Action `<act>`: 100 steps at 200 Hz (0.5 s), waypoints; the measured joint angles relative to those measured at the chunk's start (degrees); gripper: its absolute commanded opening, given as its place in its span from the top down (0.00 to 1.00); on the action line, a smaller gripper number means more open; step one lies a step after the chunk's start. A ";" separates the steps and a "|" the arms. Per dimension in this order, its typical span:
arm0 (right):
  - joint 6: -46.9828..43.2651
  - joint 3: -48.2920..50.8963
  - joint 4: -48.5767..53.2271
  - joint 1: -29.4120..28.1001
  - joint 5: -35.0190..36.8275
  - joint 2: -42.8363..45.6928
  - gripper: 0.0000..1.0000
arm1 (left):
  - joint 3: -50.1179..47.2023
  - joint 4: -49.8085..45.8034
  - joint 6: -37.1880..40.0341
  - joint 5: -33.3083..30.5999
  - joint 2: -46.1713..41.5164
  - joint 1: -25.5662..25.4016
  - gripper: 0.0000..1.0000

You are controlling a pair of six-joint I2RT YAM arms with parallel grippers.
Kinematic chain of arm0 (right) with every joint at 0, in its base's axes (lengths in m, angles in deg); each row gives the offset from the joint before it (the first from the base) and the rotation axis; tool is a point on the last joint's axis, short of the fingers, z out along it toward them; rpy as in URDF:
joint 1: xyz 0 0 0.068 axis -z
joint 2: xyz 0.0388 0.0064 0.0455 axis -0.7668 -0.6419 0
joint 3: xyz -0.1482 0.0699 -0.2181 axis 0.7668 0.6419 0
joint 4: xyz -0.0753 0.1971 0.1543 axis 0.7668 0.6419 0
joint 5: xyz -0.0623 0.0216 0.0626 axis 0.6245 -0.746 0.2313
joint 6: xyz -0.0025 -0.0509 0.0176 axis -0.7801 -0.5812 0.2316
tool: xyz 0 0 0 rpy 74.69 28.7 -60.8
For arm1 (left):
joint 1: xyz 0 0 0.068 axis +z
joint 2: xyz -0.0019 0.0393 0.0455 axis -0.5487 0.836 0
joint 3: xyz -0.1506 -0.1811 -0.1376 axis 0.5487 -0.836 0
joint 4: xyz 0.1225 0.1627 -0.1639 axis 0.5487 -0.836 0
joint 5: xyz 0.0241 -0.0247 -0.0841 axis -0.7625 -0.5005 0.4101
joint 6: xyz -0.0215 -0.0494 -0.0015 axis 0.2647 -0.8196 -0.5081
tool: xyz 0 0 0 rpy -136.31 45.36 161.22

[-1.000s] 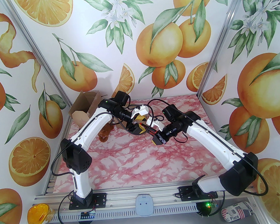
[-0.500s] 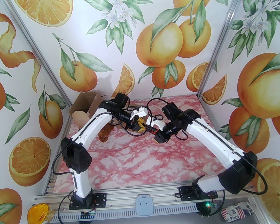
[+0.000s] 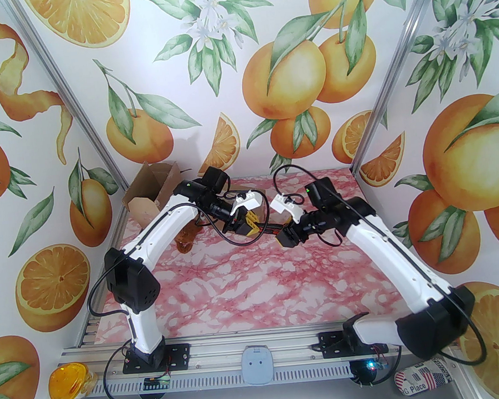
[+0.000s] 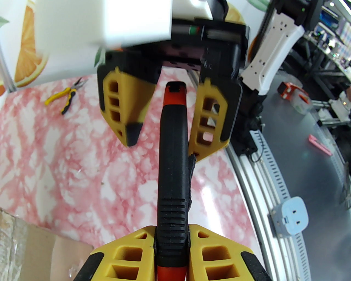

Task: Unpack the express box

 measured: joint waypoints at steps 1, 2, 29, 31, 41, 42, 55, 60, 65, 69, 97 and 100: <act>0.09 0.15 -0.24 0.09 -0.09 0.13 0.30 | 0.00 -0.02 -0.04 0.02 -0.02 0.02 1.00; 0.04 0.44 -0.79 0.26 -0.35 0.39 0.29 | -0.02 0.07 -0.20 0.09 -0.02 0.04 1.00; 5.75 6.01 -10.78 3.50 -4.17 5.44 0.08 | -1.27 2.03 -2.32 1.46 -0.70 0.46 1.00; 5.79 6.47 -11.67 3.72 -4.42 5.75 0.07 | -1.44 2.29 -2.49 1.57 -0.81 0.50 1.00; 9.86 9.66 -16.87 4.90 -5.84 7.80 0.04 | -2.69 4.44 -4.20 2.32 -1.40 0.61 1.00; 10.10 9.92 -17.35 4.98 -5.90 7.96 0.04 | -2.80 4.59 -4.24 2.43 -1.44 0.63 1.00; 15.72 14.95 -24.96 6.58 -7.67 10.78 0.01 | -4.46 8.02 -6.95 3.30 -2.27 0.87 1.00; 18.21 17.05 -28.39 7.23 -8.24 11.93 0.00 | -4.94 9.49 -8.11 3.58 -2.58 0.94 1.00; 20.35 19.23 -31.89 7.93 -8.74 13.03 0.00 | -5.27 10.67 -8.96 3.78 -2.82 1.01 1.00; 22.75 20.76 -34.53 8.41 -8.90 13.86 0.00 | -5.49 11.82 -10.01 4.04 -2.95 1.11 1.00; 37.75 31.04 -56.19 10.40 -8.66 18.32 0.00 | -5.55 19.63 -17.05 5.42 -3.04 1.22 1.00; 39.21 31.89 -58.53 10.38 -8.41 18.53 0.00 | -5.55 20.48 -17.66 5.51 -3.04 1.22 1.00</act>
